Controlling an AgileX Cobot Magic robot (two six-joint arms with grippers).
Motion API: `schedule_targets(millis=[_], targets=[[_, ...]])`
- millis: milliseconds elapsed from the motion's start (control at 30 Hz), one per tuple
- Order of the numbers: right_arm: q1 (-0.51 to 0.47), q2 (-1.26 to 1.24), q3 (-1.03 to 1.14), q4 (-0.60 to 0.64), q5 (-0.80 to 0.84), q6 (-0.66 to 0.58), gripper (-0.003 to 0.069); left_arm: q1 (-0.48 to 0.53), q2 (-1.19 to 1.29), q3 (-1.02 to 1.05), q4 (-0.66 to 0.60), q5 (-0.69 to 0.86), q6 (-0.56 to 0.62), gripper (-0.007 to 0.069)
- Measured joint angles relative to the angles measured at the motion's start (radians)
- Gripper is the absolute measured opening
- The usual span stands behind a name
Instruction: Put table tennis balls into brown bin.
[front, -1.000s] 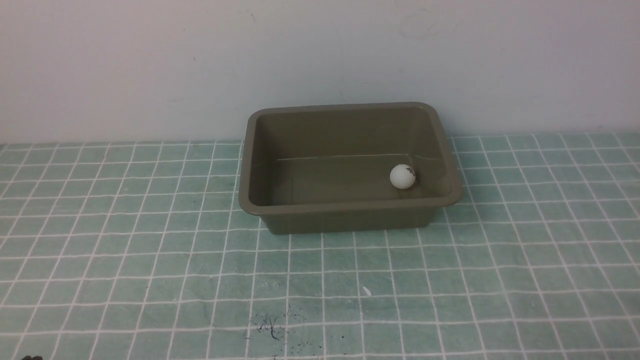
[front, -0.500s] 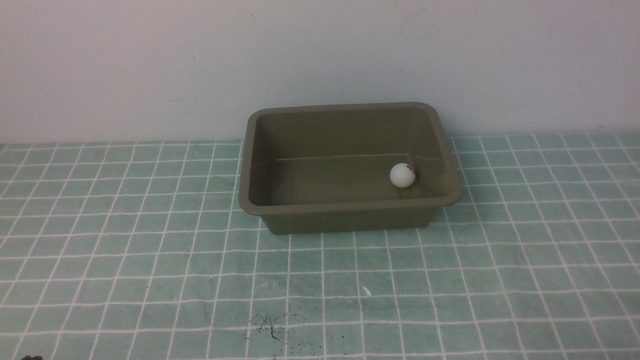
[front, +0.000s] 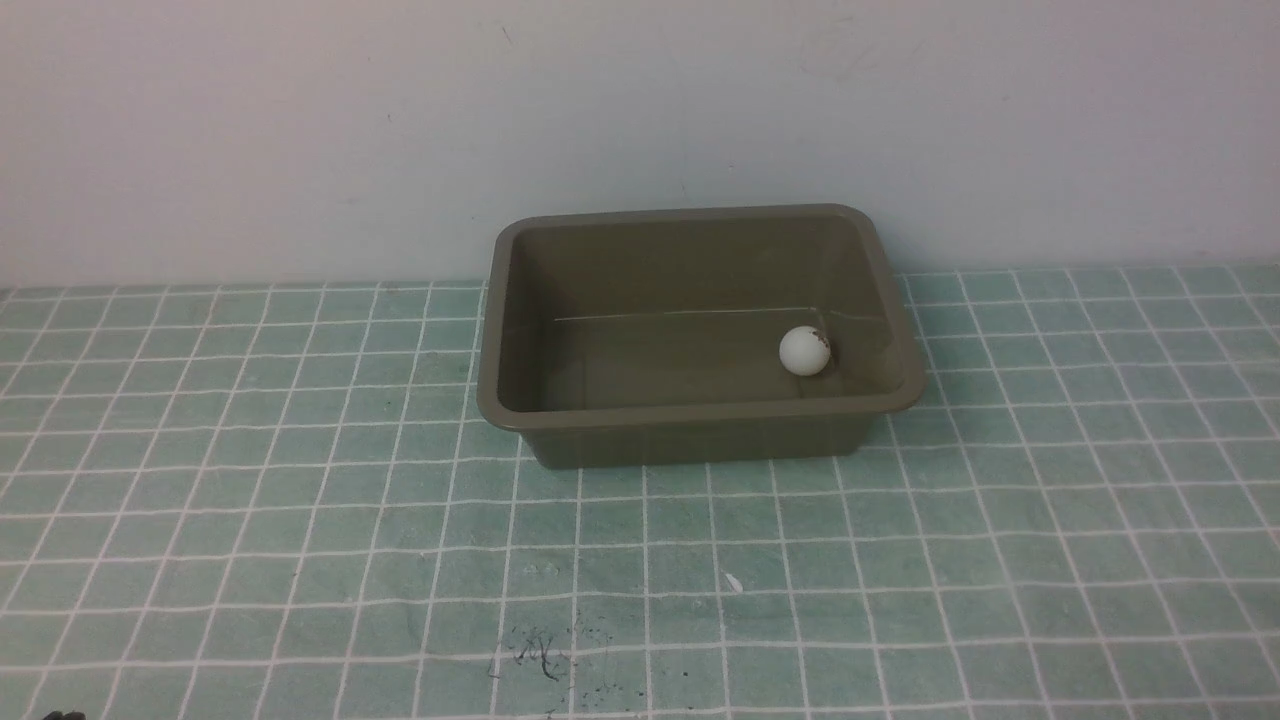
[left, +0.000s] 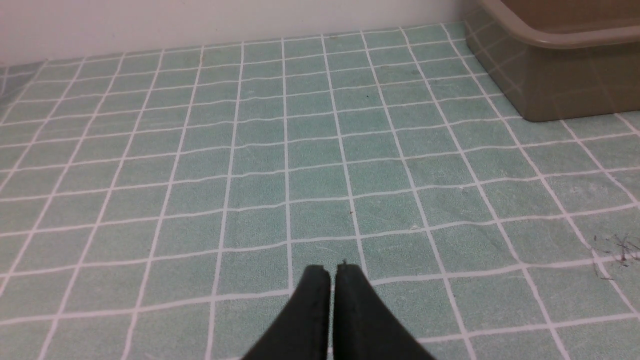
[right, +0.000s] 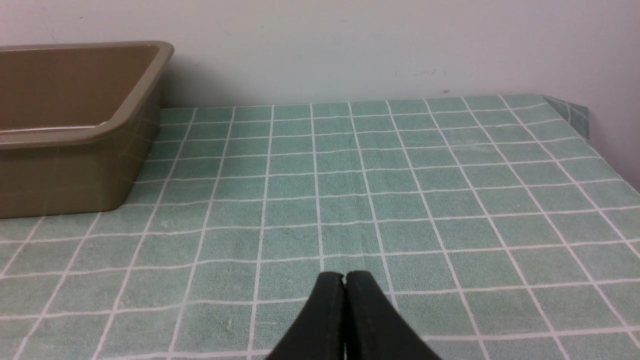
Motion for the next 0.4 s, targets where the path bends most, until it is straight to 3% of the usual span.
schedule_targets(millis=[400], targets=[[0.0, 0.0, 0.0, 0.0, 0.0, 0.032, -0.0015, 0.0, 0.0, 0.0, -0.001, 0.0, 0.0, -0.0005]])
